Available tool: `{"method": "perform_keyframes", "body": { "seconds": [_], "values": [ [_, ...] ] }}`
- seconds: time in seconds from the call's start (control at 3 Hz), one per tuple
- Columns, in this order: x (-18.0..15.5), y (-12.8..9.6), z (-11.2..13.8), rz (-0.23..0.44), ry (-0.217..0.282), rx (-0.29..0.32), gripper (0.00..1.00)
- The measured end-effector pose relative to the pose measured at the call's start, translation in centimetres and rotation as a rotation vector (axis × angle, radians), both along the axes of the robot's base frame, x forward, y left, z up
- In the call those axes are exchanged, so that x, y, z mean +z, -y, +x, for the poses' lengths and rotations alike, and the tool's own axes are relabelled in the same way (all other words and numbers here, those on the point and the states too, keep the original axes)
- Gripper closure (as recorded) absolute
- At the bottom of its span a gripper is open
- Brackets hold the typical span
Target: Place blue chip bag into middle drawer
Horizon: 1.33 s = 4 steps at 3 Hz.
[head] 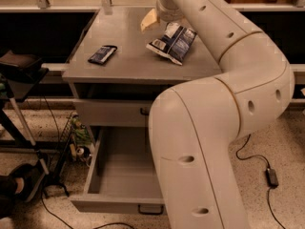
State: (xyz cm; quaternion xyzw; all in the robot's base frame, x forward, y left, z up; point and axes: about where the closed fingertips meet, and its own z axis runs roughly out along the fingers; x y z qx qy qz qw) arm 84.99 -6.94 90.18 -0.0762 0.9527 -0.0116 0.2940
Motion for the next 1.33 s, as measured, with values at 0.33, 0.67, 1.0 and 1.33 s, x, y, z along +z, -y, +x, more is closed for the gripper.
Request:
{"method": "perform_keyframes", "body": {
  "seconds": [0.33,0.67,1.0,1.33],
  "values": [
    [-2.4,0.6,-0.3,-0.057,-0.051,-0.004,0.0],
    [-4.3,0.6,-0.8,-0.087,-0.103,-0.002,0.0],
    [-6.9,0.9,-1.8,-0.107,-0.206,-0.003,0.26],
    [-7.4,1.3,-2.3,-0.1,-0.246,-0.003,0.5]
  ]
}}
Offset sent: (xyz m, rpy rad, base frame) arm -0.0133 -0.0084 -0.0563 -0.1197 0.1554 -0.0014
